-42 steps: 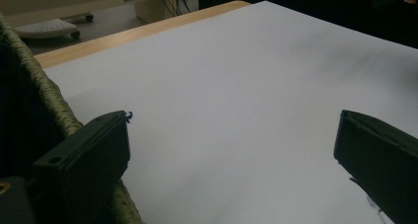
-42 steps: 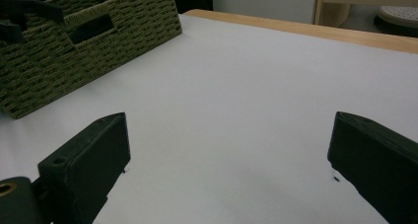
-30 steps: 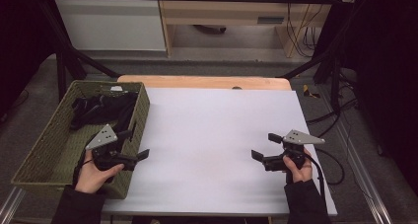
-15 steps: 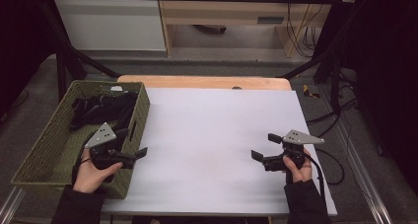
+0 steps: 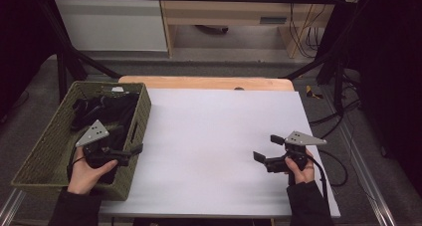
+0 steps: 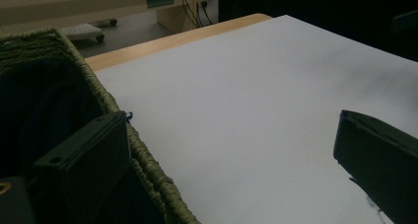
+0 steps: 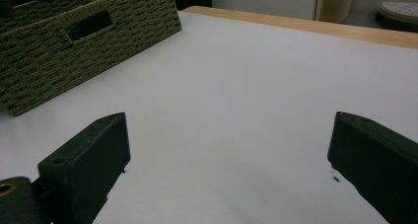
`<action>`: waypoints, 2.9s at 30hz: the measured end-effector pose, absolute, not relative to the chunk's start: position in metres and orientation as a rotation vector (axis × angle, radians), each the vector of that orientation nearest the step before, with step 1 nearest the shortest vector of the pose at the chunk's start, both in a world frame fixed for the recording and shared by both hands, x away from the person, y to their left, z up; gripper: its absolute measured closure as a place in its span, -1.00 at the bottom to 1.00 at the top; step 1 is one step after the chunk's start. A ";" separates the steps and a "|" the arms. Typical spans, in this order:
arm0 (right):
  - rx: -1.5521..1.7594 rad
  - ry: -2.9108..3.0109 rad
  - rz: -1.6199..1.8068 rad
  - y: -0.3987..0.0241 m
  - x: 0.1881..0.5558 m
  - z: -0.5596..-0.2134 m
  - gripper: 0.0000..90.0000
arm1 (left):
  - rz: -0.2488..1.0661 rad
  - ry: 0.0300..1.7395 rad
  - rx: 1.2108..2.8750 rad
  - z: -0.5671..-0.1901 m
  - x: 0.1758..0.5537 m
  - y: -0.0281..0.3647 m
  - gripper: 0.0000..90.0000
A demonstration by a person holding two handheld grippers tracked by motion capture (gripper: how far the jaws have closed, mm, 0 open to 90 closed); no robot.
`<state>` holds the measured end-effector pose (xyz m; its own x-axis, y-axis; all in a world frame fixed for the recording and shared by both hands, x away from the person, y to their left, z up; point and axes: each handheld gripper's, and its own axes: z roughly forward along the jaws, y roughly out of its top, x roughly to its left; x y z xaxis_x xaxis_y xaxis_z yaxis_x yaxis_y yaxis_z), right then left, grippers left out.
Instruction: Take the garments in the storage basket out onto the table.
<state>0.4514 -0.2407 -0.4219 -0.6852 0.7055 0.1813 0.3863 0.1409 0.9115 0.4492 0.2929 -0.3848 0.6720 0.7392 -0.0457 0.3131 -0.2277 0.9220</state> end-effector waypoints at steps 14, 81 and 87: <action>1.069 2.139 1.545 -0.241 0.452 -0.424 -0.94 | 0.511 0.877 1.802 -0.380 0.453 0.302 -1.00; 1.074 2.158 1.525 -0.238 0.453 -0.428 -0.94 | 0.637 1.274 1.981 -0.372 0.560 0.338 -0.92; 1.076 2.156 1.524 -0.238 0.453 -0.428 -0.94 | 0.593 1.276 2.001 -0.386 0.565 0.334 -0.89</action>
